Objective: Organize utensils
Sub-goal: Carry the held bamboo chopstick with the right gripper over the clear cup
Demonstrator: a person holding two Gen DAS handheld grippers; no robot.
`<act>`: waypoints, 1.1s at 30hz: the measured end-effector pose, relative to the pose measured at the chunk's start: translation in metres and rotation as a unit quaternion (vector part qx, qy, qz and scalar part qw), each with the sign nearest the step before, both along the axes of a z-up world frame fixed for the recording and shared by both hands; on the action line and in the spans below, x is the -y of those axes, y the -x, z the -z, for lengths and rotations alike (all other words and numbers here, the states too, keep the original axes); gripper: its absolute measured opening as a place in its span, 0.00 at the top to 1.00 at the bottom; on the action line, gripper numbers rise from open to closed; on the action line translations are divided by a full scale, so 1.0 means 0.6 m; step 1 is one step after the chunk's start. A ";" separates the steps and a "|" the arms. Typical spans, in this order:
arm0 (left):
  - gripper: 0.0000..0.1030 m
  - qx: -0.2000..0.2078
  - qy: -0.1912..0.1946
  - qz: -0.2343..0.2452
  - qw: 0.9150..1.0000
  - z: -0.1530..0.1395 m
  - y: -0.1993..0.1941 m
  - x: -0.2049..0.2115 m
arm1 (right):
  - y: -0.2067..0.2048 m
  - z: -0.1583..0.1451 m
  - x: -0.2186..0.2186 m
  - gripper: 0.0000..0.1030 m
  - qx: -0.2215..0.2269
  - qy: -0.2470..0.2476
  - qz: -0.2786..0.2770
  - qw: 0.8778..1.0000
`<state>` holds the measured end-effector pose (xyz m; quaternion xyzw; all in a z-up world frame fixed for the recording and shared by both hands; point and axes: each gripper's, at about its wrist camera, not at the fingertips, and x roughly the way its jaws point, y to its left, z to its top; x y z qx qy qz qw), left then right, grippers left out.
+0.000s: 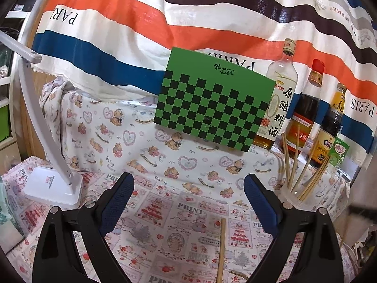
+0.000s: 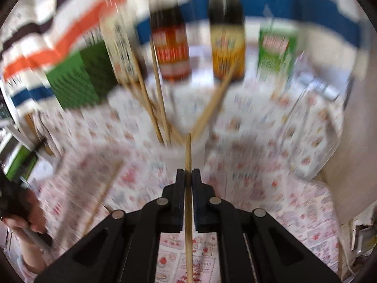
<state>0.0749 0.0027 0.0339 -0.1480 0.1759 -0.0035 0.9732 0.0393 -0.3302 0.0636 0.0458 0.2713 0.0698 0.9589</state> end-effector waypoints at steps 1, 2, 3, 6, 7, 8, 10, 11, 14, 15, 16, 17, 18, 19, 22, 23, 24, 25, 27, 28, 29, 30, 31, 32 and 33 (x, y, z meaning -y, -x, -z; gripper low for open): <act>0.09 0.000 0.001 0.001 1.000 0.000 0.000 0.000 | 0.011 -0.014 0.001 0.95 0.016 -0.001 -0.001 1.000; 0.09 0.001 0.002 0.001 1.000 0.000 0.000 0.000 | 0.024 -0.029 0.001 0.95 0.033 -0.001 0.001 0.999; 0.09 0.001 0.002 0.001 1.000 0.000 0.000 0.000 | 0.034 -0.040 0.001 0.95 0.045 0.000 0.004 0.999; 0.09 0.000 0.001 0.000 1.000 0.000 0.000 0.000 | 0.054 -0.070 0.000 0.95 0.079 -0.001 0.013 0.997; 0.09 0.000 0.001 0.000 1.000 0.001 -0.001 0.000 | 0.057 -0.078 0.000 0.95 0.089 0.000 0.016 0.996; 0.09 -0.001 0.002 0.000 1.000 0.002 -0.001 0.000 | 0.058 -0.087 -0.003 0.95 0.097 0.004 0.018 0.995; 0.09 -0.002 0.002 -0.001 1.000 0.004 -0.002 0.000 | 0.059 -0.105 -0.012 0.95 0.113 0.013 0.021 0.993; 0.09 -0.002 0.003 -0.002 1.000 0.005 -0.002 -0.001 | 0.061 -0.108 -0.013 0.95 0.120 0.012 0.022 0.993; 0.09 -0.004 0.003 -0.003 1.000 0.007 -0.003 -0.002 | 0.051 -0.133 -0.018 0.95 0.135 0.011 0.025 0.990; 0.09 -0.005 0.004 -0.004 1.000 0.007 -0.004 -0.002 | 0.046 -0.141 -0.021 0.95 0.138 0.010 0.027 0.990; 0.09 -0.005 0.003 -0.004 1.000 0.007 -0.004 -0.002 | 0.039 -0.149 -0.024 0.95 0.142 0.009 0.030 0.989; 0.09 -0.006 0.002 -0.005 1.000 0.007 -0.005 -0.002 | 0.034 -0.156 -0.027 0.95 0.144 0.009 0.032 0.989; 0.09 -0.006 0.001 -0.006 1.000 0.007 -0.005 -0.002 | 0.029 -0.165 -0.030 0.95 0.148 0.009 0.035 0.988; 0.09 -0.006 -0.001 -0.007 1.000 0.007 -0.005 -0.001 | 0.025 -0.172 -0.033 0.95 0.152 0.009 0.037 0.988; 0.09 -0.007 -0.002 -0.007 1.000 0.007 -0.005 -0.001 | 0.016 -0.193 -0.038 0.95 0.167 0.000 0.038 0.985; 0.09 -0.008 -0.001 -0.006 1.000 0.008 -0.005 -0.001 | 0.013 -0.200 -0.038 0.95 0.174 -0.006 0.037 0.984; 0.09 -0.009 -0.001 -0.005 1.000 0.008 -0.006 -0.001 | 0.010 -0.205 -0.037 0.95 0.180 -0.013 0.040 0.983; 0.09 -0.010 -0.001 -0.005 1.000 0.009 -0.007 -0.001 | 0.006 -0.208 -0.036 0.95 0.186 -0.023 0.041 0.981; 0.09 -0.012 -0.002 -0.005 1.000 0.010 -0.007 0.000 | -0.004 -0.205 -0.034 0.95 0.191 -0.035 0.043 0.980; 0.09 -0.012 -0.002 -0.004 1.000 0.009 -0.007 0.001 | -0.014 -0.196 -0.034 0.95 0.191 -0.038 0.046 0.980; 0.09 -0.011 -0.003 -0.003 1.000 0.009 -0.007 0.001 | -0.022 -0.188 -0.034 0.95 0.187 -0.040 0.050 0.980; 0.09 -0.011 -0.003 -0.002 1.000 0.009 -0.006 0.001 | -0.034 -0.174 -0.032 0.95 0.177 -0.044 0.056 0.982; 0.09 -0.010 -0.002 -0.002 1.000 0.008 -0.006 0.002 | -0.045 -0.162 -0.028 0.95 0.166 -0.048 0.059 0.983; 0.09 -0.009 -0.002 -0.002 1.000 0.007 -0.005 0.002 | -0.058 -0.147 -0.023 0.95 0.153 -0.054 0.064 0.985; 0.09 -0.008 -0.001 -0.002 1.000 0.006 -0.005 0.002 | -0.071 -0.129 -0.017 0.95 0.139 -0.062 0.069 0.986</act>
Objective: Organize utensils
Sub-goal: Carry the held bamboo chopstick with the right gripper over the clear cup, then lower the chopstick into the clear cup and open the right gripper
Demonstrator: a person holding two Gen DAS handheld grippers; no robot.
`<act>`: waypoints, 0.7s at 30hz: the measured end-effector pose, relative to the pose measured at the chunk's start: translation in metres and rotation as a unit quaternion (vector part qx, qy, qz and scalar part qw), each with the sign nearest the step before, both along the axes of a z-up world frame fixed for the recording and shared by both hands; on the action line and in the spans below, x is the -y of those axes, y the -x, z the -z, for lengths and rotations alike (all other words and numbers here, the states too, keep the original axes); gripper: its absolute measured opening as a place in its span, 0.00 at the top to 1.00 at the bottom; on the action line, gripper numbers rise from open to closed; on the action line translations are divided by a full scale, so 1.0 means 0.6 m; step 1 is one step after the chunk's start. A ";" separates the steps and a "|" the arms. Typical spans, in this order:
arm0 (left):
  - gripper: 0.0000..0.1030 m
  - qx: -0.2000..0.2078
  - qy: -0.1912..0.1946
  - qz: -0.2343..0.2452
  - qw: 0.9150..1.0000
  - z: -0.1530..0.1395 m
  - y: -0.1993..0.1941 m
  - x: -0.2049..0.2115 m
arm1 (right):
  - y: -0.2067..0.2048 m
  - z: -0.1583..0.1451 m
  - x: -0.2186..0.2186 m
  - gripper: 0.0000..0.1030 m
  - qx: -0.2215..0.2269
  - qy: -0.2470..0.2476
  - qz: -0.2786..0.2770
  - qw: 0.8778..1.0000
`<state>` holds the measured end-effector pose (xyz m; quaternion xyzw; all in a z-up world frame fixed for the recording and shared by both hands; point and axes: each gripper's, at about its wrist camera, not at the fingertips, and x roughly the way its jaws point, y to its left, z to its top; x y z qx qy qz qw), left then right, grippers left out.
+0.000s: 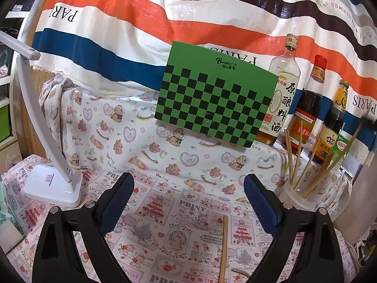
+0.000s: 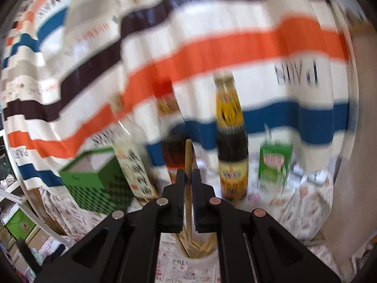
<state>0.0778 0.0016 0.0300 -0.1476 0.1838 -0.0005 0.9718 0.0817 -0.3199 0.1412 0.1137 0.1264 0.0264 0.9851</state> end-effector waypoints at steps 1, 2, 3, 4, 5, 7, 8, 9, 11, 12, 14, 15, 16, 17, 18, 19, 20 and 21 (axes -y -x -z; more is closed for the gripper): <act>0.09 0.000 0.002 0.001 1.000 0.000 0.000 0.000 | -0.009 0.012 0.005 0.95 -0.010 -0.007 0.001 1.000; 0.09 -0.001 0.004 0.002 1.000 0.000 0.000 -0.001 | -0.020 0.026 0.011 0.95 -0.022 -0.014 0.002 1.000; 0.09 -0.001 0.006 0.003 1.000 0.000 -0.001 -0.001 | -0.028 0.038 0.016 0.95 -0.033 -0.020 0.002 0.999; 0.09 -0.002 0.007 0.004 1.000 0.000 -0.001 -0.001 | -0.037 0.050 0.021 0.95 -0.043 -0.026 0.001 0.999; 0.09 -0.003 0.007 0.005 1.000 0.000 -0.001 -0.001 | -0.044 0.061 0.025 0.95 -0.053 -0.033 -0.001 0.998; 0.09 -0.003 0.006 0.007 1.000 -0.001 -0.001 0.001 | -0.055 0.078 0.033 0.95 -0.069 -0.041 0.001 0.997; 0.09 -0.003 0.004 0.007 1.000 -0.001 0.000 0.002 | -0.059 0.083 0.035 0.95 -0.072 -0.043 0.003 0.996; 0.09 -0.002 0.001 0.008 1.000 -0.001 0.000 0.003 | -0.062 0.088 0.038 0.95 -0.076 -0.045 0.004 0.996; 0.09 -0.002 -0.002 0.009 1.000 -0.002 0.001 0.005 | -0.068 0.097 0.040 0.94 -0.085 -0.042 0.002 0.995; 0.09 -0.003 -0.004 0.009 1.000 -0.002 0.001 0.006 | -0.071 0.100 0.040 0.94 -0.092 -0.039 0.001 0.995; 0.09 -0.004 -0.007 0.010 1.000 -0.002 0.000 0.007 | -0.072 0.106 0.040 0.93 -0.102 -0.030 0.004 0.994; 0.09 -0.006 -0.007 0.011 1.000 -0.001 0.000 0.007 | -0.069 0.108 0.038 0.92 -0.106 -0.023 0.004 0.994; 0.09 -0.008 -0.006 0.013 1.000 -0.001 -0.001 0.007 | -0.064 0.111 0.035 0.92 -0.110 -0.013 0.000 0.994; 0.09 -0.011 0.001 0.017 1.000 0.000 -0.002 0.005 | -0.062 0.115 0.032 0.90 -0.114 -0.008 -0.006 0.993; 0.09 -0.013 0.011 0.022 1.000 0.001 -0.003 0.002 | -0.056 0.119 0.030 0.82 -0.117 -0.006 -0.015 0.993; 0.09 -0.015 0.019 0.024 0.999 0.001 -0.004 -0.001 | -0.048 0.123 0.027 0.73 -0.117 -0.004 -0.021 0.993; 0.09 -0.014 0.024 0.023 0.999 0.001 -0.003 -0.003 | -0.040 0.128 0.023 0.71 -0.116 -0.001 -0.025 0.993; 0.09 -0.012 0.020 0.021 1.000 -0.001 -0.001 -0.003 | -0.032 0.132 0.019 0.69 -0.117 0.004 -0.031 0.993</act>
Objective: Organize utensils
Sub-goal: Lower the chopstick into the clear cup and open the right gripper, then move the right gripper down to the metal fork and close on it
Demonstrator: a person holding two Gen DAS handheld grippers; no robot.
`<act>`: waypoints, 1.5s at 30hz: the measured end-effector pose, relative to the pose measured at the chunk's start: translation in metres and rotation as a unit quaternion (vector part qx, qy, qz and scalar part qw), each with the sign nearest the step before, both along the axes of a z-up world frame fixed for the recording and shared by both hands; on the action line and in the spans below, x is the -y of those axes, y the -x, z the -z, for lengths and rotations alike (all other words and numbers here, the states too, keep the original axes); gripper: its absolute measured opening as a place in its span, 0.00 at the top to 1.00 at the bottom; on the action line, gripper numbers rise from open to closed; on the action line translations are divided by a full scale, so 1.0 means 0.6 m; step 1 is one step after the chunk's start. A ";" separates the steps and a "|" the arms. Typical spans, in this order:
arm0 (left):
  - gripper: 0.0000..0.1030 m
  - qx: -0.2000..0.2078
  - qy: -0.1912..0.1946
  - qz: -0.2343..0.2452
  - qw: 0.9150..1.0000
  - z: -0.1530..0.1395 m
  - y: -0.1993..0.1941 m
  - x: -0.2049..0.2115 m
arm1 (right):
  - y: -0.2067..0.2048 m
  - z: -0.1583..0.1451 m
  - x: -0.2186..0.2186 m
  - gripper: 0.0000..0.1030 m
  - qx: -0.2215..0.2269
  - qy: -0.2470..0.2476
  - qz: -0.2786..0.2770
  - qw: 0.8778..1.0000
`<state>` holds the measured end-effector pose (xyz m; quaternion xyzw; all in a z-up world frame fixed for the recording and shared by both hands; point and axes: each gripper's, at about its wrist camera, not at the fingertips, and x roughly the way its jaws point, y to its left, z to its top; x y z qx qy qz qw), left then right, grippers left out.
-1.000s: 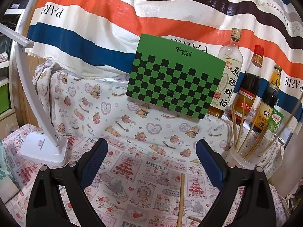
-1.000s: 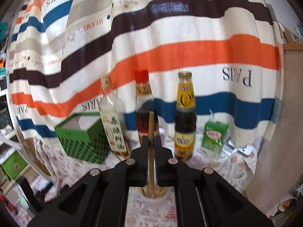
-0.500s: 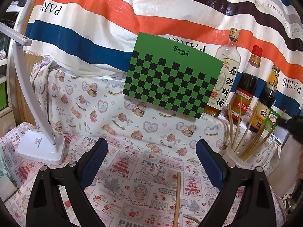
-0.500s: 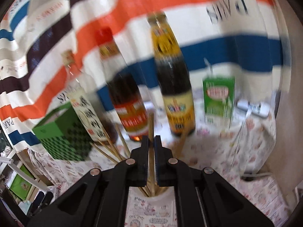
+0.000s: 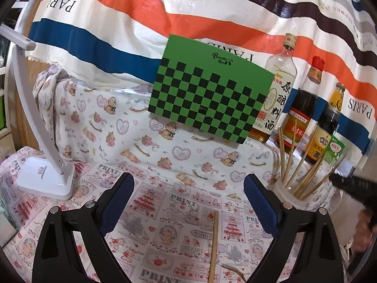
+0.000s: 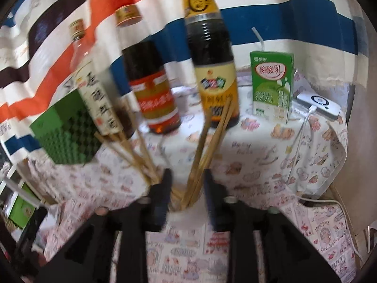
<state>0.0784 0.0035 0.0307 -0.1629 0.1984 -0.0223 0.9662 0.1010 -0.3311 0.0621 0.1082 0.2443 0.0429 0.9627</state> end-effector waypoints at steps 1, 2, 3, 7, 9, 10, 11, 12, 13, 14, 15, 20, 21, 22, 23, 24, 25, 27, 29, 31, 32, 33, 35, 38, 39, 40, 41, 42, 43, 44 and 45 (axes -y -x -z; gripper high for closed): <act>0.09 0.005 -0.011 -0.002 1.000 -0.003 0.003 0.003 | 0.008 0.004 -0.006 0.65 -0.001 0.005 -0.007 1.000; 0.09 0.012 -0.027 -0.006 1.000 -0.007 0.007 0.008 | 0.015 0.008 -0.011 0.61 -0.002 0.009 -0.013 1.000; 0.09 0.019 -0.041 -0.011 0.999 -0.010 0.012 0.013 | 0.022 0.011 -0.017 0.50 -0.002 0.012 -0.017 1.000; 0.06 0.035 -0.060 -0.002 0.998 -0.019 0.024 0.027 | 0.034 0.026 -0.047 0.30 -0.012 0.039 -0.052 0.998; 0.04 0.040 -0.075 -0.004 0.996 -0.023 0.029 0.035 | 0.033 0.036 -0.061 0.24 -0.026 0.056 -0.059 0.996; 0.03 0.045 -0.083 -0.003 0.996 -0.025 0.032 0.039 | 0.032 0.043 -0.070 0.23 -0.034 0.065 -0.067 0.995; 0.01 0.049 -0.090 -0.001 0.995 -0.027 0.034 0.043 | 0.031 0.048 -0.075 0.21 -0.040 0.070 -0.072 0.994; 0.01 0.052 -0.093 0.001 0.994 -0.028 0.035 0.045 | 0.028 0.057 -0.083 0.19 -0.051 0.080 -0.082 0.992; 0.01 0.050 -0.092 0.005 0.994 -0.028 0.035 0.045 | 0.025 0.065 -0.091 0.19 -0.061 0.090 -0.090 0.990; 0.01 0.047 -0.085 0.011 0.995 -0.028 0.033 0.043 | 0.023 0.073 -0.095 0.19 -0.069 0.097 -0.096 0.988; 0.01 0.042 -0.077 0.014 0.996 -0.027 0.031 0.041 | 0.020 0.082 -0.104 0.19 -0.081 0.108 -0.105 0.985; 0.01 0.019 -0.050 -0.016 0.998 -0.021 0.019 0.012 | 0.011 0.125 -0.140 0.19 -0.123 0.142 -0.143 0.972; 0.01 0.015 -0.045 -0.025 0.999 -0.019 0.018 0.004 | 0.007 0.133 -0.150 0.19 -0.135 0.147 -0.156 0.967; 0.01 0.013 -0.040 -0.031 0.999 -0.017 0.017 -0.002 | 0.001 0.141 -0.159 0.19 -0.148 0.146 -0.173 0.963; 0.01 0.011 -0.034 -0.037 0.999 -0.014 0.015 -0.010 | -0.004 0.146 -0.166 0.20 -0.159 0.141 -0.185 0.959; 0.01 0.008 -0.030 -0.043 0.999 -0.012 0.013 -0.016 | -0.009 0.150 -0.172 0.24 -0.169 0.137 -0.192 0.957; 0.01 0.004 -0.029 -0.046 0.999 -0.009 0.011 -0.021 | -0.016 0.157 -0.180 0.30 -0.181 0.136 -0.199 0.954; 0.01 -0.002 -0.032 -0.047 0.998 -0.005 0.005 -0.029 | -0.022 0.167 -0.200 0.37 -0.191 0.148 -0.211 0.947; 0.01 -0.006 -0.043 -0.061 0.997 0.000 -0.001 -0.038 | -0.024 0.177 -0.219 0.43 -0.196 0.166 -0.226 0.940; 0.01 -0.017 -0.046 -0.073 0.996 0.008 -0.009 -0.047 | -0.028 0.188 -0.238 0.52 -0.211 0.172 -0.250 0.929; 0.01 -0.023 -0.043 -0.074 0.996 0.012 -0.013 -0.052 | -0.030 0.193 -0.245 0.53 -0.217 0.173 -0.261 0.925; 0.01 -0.028 -0.039 -0.074 0.996 0.017 -0.016 -0.055 | -0.033 0.198 -0.251 0.57 -0.223 0.176 -0.265 0.921; 0.01 -0.036 -0.034 -0.074 0.996 0.024 -0.022 -0.059 | -0.033 0.201 -0.257 0.62 -0.226 0.176 -0.264 0.921; 0.01 -0.041 -0.036 -0.073 0.996 0.026 -0.025 -0.059 | -0.030 0.206 -0.269 0.71 -0.229 0.184 -0.270 0.917; 0.01 -0.040 -0.038 -0.072 0.996 0.026 -0.026 -0.058 | -0.026 0.206 -0.272 0.73 -0.222 0.195 -0.266 0.917; 0.01 -0.040 -0.040 -0.070 0.996 0.026 -0.025 -0.056 | -0.024 0.206 -0.276 0.74 -0.218 0.203 -0.263 0.918; 0.01 -0.040 -0.043 -0.068 0.996 0.025 -0.025 -0.053 | -0.024 0.205 -0.279 0.74 -0.220 0.203 -0.263 0.917; 0.01 -0.040 -0.046 -0.066 0.996 0.025 -0.025 -0.050 | -0.025 0.204 -0.280 0.76 -0.221 0.201 -0.263 0.917; 0.01 -0.040 -0.049 -0.064 0.996 0.024 -0.025 -0.047 | -0.026 0.204 -0.281 0.76 -0.221 0.200 -0.262 0.918; 0.01 -0.040 -0.053 -0.062 0.996 0.024 -0.025 -0.043 | -0.028 0.203 -0.283 0.76 -0.220 0.200 -0.259 0.919; 0.01 -0.041 -0.057 -0.061 0.996 0.024 -0.026 -0.040 | -0.031 0.204 -0.287 0.77 -0.218 0.201 -0.257 0.920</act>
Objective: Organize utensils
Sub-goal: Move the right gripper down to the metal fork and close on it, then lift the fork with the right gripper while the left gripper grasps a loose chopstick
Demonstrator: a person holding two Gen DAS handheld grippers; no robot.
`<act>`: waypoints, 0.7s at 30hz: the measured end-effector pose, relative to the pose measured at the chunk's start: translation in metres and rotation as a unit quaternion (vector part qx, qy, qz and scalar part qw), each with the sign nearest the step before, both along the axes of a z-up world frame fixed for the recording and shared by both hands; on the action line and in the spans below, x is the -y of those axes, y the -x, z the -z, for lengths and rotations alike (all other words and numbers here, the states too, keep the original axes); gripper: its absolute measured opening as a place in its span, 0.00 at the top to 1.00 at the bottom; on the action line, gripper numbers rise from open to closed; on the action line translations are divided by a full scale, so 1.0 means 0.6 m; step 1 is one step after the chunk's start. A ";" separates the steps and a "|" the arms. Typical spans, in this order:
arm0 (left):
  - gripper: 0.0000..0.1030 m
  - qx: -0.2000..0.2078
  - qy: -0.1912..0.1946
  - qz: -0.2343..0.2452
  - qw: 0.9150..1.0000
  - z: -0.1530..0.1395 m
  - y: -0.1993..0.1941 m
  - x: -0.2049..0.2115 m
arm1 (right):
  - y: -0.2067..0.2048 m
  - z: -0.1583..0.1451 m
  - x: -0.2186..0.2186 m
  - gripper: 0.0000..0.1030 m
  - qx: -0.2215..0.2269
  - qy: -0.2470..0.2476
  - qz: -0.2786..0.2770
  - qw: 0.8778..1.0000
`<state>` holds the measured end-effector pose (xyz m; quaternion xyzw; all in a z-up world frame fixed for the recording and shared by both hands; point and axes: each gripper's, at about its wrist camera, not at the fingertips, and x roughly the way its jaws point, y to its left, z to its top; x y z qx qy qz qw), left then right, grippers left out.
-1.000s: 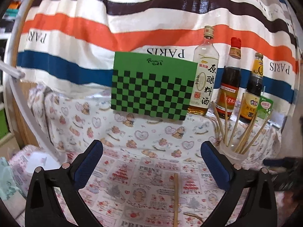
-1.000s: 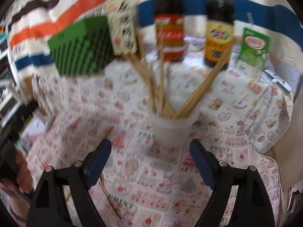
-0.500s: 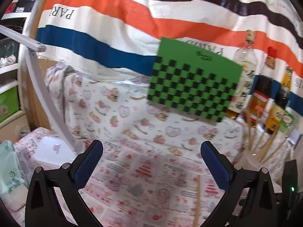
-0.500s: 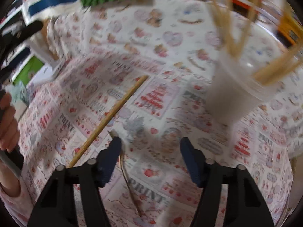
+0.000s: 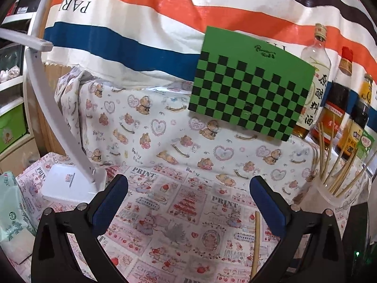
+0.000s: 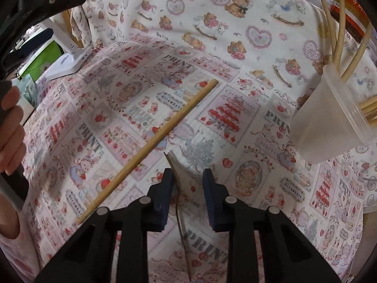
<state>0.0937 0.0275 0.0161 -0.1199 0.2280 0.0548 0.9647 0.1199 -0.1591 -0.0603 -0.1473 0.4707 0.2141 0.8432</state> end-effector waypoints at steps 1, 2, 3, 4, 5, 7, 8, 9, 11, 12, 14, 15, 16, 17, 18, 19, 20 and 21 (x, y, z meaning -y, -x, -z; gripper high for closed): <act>0.01 -0.001 -0.004 0.001 1.000 0.000 0.000 0.003 | -0.002 -0.001 -0.001 0.80 0.003 0.001 0.001 1.000; 0.01 -0.002 -0.007 0.002 1.000 0.001 -0.001 0.005 | -0.004 -0.001 -0.001 0.84 0.005 -0.002 0.002 1.000; 0.01 -0.004 -0.011 0.004 1.000 0.003 -0.001 0.008 | -0.006 -0.001 0.000 0.95 0.007 -0.007 0.009 1.000; 0.01 -0.005 -0.013 0.005 1.000 0.003 -0.001 0.010 | -0.009 -0.002 0.003 0.97 0.012 -0.004 0.022 1.000; 0.01 -0.007 -0.017 0.006 1.000 0.005 -0.002 0.011 | -0.011 -0.001 0.006 0.97 0.014 -0.005 0.028 0.999; 0.01 -0.010 -0.022 0.007 1.000 0.007 -0.004 0.014 | -0.012 -0.003 0.019 0.97 0.011 -0.020 0.038 0.999; 0.01 -0.012 -0.024 0.008 1.000 0.008 -0.005 0.015 | -0.011 -0.005 0.031 0.97 0.011 -0.033 0.048 0.998; 0.01 -0.013 -0.026 0.008 1.000 0.009 -0.006 0.016 | -0.009 -0.010 0.043 0.97 0.015 -0.047 0.058 0.997; 0.01 -0.014 -0.028 0.011 0.999 0.010 -0.007 0.017 | -0.003 -0.019 0.067 0.97 0.021 -0.074 0.072 0.994; 0.01 -0.015 -0.029 0.013 0.999 0.010 -0.007 0.019 | 0.002 -0.026 0.084 0.97 0.025 -0.095 0.079 0.992; 0.01 -0.019 -0.034 0.016 0.999 0.011 -0.008 0.023 | 0.016 -0.045 0.116 0.97 0.047 -0.156 0.079 0.984; 0.01 -0.019 -0.037 0.013 0.999 0.011 -0.008 0.025 | 0.024 -0.056 0.133 0.97 0.065 -0.190 0.079 0.976; 0.01 -0.019 -0.043 0.001 0.999 0.011 -0.008 0.026 | 0.034 -0.069 0.154 0.97 0.086 -0.220 0.085 0.968; 0.01 -0.020 -0.047 -0.015 0.999 0.010 -0.006 0.027 | 0.042 -0.077 0.166 0.97 0.101 -0.234 0.089 0.963; 0.01 -0.019 -0.047 -0.017 0.999 0.010 -0.005 0.027 | 0.052 -0.086 0.182 0.97 0.124 -0.252 0.095 0.955; 0.01 -0.019 -0.044 -0.009 0.999 0.009 -0.005 0.029 | 0.058 -0.088 0.193 0.97 0.139 -0.261 0.100 0.950; 0.01 -0.022 -0.042 0.000 0.999 0.010 -0.006 0.031 | 0.067 -0.095 0.206 0.97 0.163 -0.268 0.109 0.943; 0.01 -0.026 -0.041 0.008 0.999 0.011 -0.006 0.034 | 0.074 -0.101 0.218 0.97 0.184 -0.273 0.119 0.937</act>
